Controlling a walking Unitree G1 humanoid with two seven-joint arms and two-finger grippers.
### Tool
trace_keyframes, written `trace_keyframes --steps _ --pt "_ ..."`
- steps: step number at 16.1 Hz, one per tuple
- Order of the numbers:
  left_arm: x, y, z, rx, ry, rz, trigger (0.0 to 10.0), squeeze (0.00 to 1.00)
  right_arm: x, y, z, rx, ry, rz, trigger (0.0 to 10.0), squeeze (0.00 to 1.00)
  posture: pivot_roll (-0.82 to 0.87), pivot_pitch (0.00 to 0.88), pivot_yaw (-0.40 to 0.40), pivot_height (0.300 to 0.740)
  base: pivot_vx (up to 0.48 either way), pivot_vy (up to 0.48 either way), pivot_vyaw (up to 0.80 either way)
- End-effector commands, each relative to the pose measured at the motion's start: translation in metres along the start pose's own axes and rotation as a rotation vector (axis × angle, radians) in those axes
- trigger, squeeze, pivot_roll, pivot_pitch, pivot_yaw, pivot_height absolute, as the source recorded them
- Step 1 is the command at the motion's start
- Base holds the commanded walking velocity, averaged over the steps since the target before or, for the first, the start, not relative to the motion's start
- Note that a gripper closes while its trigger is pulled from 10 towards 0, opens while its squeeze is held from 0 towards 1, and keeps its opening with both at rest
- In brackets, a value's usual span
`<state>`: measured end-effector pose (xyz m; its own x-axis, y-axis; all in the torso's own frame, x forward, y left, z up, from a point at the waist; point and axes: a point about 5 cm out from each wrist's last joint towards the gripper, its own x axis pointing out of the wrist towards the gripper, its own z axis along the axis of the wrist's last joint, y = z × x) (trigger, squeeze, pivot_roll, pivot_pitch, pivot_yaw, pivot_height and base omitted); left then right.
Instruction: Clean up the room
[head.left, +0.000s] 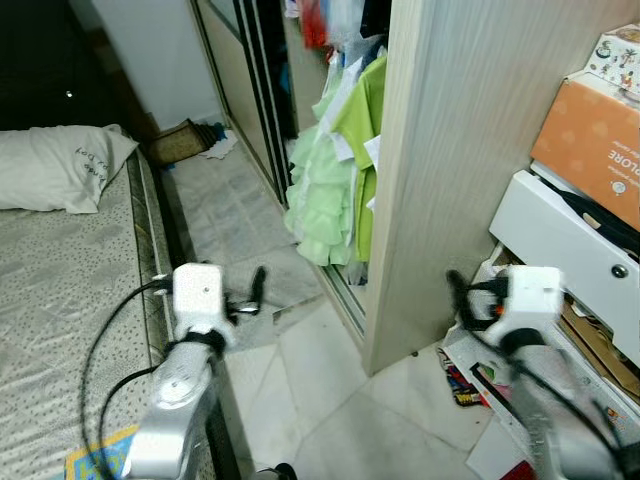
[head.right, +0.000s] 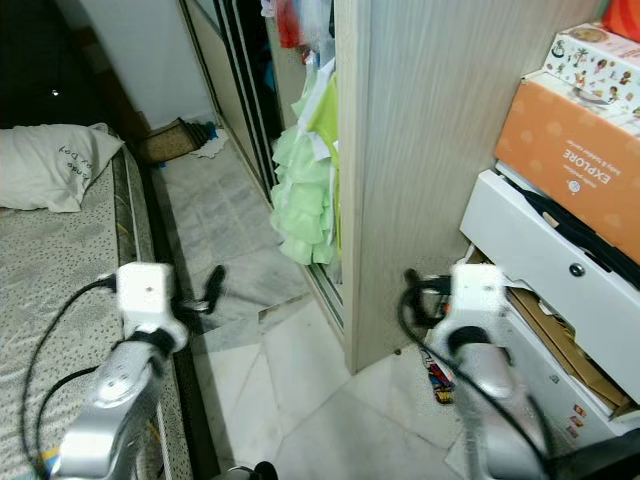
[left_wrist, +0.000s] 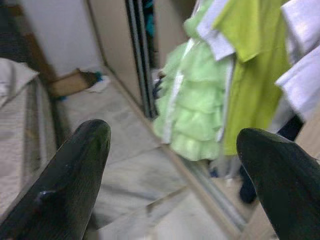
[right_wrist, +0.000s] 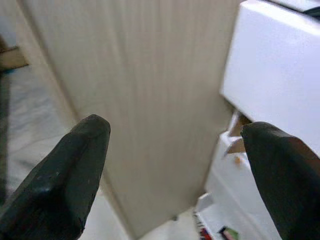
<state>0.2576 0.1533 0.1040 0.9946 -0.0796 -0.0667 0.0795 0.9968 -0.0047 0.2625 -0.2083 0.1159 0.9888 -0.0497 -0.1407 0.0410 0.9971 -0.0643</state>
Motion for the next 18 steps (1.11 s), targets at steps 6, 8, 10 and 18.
trace_keyframes --steps 6,8,10,18 --pt "-0.036 0.021 -0.001 0.138 0.039 -0.093 10.0 0.0 0.014 -0.016 0.012 -0.18 -0.037 0.033 10.0 0.0 -0.19 0.074 0.028 0.74 0.0 0.0 0.0" --pt "-0.034 0.012 0.002 0.159 0.0 -0.135 10.0 0.0 0.014 -0.008 0.01 -0.19 -0.039 0.075 10.0 0.0 -0.19 0.057 0.021 0.74 0.0 0.0 0.0" --pt "-0.024 -0.006 0.004 0.092 -0.034 -0.144 10.0 0.0 0.012 0.001 0.005 -0.178 0.003 0.079 10.0 0.0 -0.21 0.027 0.041 0.74 0.0 0.0 0.0" --pt "-0.047 -0.009 -0.017 0.051 0.042 -0.165 10.0 0.0 0.011 0.005 0.003 -0.197 -0.039 0.047 10.0 0.0 -0.2 0.037 0.047 0.74 0.0 0.0 0.49"
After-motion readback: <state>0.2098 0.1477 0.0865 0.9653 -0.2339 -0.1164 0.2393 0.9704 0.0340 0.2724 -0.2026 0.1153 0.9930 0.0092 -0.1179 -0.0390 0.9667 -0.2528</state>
